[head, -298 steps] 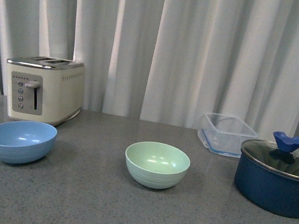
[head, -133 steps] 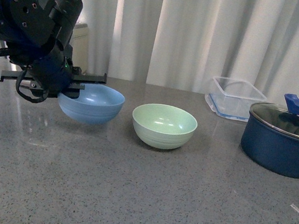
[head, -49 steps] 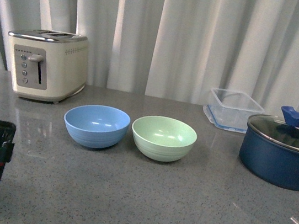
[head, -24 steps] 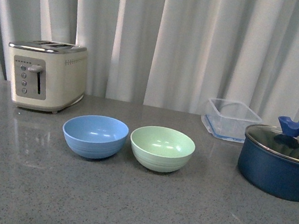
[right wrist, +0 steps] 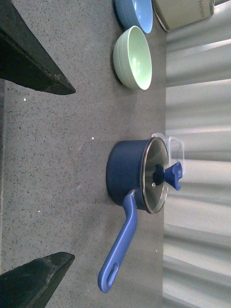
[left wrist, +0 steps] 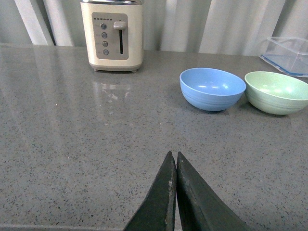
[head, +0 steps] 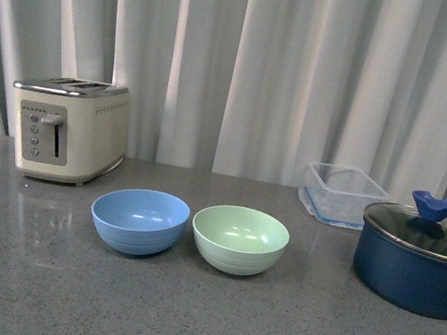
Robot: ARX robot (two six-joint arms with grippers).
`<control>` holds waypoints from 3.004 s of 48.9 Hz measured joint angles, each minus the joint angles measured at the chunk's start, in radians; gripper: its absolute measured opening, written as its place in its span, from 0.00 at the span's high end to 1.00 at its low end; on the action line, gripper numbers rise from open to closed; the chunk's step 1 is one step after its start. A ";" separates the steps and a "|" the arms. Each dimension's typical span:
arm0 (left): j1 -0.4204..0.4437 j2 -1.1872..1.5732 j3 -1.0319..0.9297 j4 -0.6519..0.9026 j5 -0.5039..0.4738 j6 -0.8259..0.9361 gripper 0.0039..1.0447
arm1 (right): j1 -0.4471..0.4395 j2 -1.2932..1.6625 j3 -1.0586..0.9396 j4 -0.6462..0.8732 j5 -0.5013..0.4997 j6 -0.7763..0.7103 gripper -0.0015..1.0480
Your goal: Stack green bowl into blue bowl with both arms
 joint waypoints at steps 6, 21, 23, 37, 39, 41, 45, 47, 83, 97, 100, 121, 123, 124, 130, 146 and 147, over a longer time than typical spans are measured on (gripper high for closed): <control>0.000 -0.084 0.000 -0.076 0.000 0.000 0.97 | 0.000 0.000 0.000 0.000 0.000 0.000 0.10; 0.000 -0.272 -0.001 -0.252 0.000 0.000 0.97 | 0.000 0.000 0.000 0.000 0.000 0.000 0.10; 0.000 -0.291 -0.001 -0.270 0.000 0.000 0.97 | 0.000 0.000 0.000 0.000 0.000 0.000 0.10; 0.000 -0.405 -0.001 -0.382 0.000 0.000 0.97 | 0.000 0.000 0.000 0.000 0.000 0.000 0.10; 0.000 -0.422 -0.001 -0.398 0.000 0.000 0.97 | 0.000 0.000 0.000 0.000 0.000 0.000 0.10; 0.000 -0.432 -0.001 -0.408 0.000 0.000 0.97 | 0.000 0.000 0.000 0.000 0.000 0.000 0.10; 0.000 -0.452 -0.001 -0.429 0.000 0.000 0.97 | 0.000 0.000 0.000 0.000 0.000 0.000 0.10; 0.000 -0.463 -0.001 -0.440 0.000 0.000 0.97 | 0.000 0.000 0.000 0.000 0.000 0.000 0.10; 0.000 -0.682 -0.001 -0.666 -0.001 0.000 0.58 | 0.010 0.206 0.146 -0.296 -0.018 -0.025 0.10; 0.000 -0.683 -0.001 -0.666 0.002 0.000 0.17 | 0.191 0.977 0.631 -0.416 0.125 -0.053 0.10; 0.000 -0.683 -0.001 -0.666 0.001 0.000 0.08 | 0.241 1.076 0.723 -0.420 0.128 -0.048 0.10; 0.000 -0.683 -0.001 -0.666 0.002 0.000 0.06 | 0.395 1.746 1.434 -0.477 0.105 0.224 0.10; 0.000 -0.683 -0.001 -0.666 0.001 0.000 0.06 | 0.395 1.789 1.479 -0.477 0.104 0.247 0.10; 0.000 -0.683 -0.001 -0.666 0.001 0.001 0.06 | 0.395 1.804 1.496 -0.477 0.103 0.252 0.10; 0.000 -0.683 -0.001 -0.666 0.001 0.000 0.06 | 0.398 1.897 1.601 -0.485 0.096 0.290 0.10; 0.000 -0.683 -0.001 -0.666 0.001 0.000 0.06 | 0.389 2.041 1.722 -0.495 0.060 0.314 0.10; 0.000 -0.683 -0.001 -0.666 0.001 0.000 0.06 | 0.387 2.046 1.722 -0.494 0.059 0.314 0.10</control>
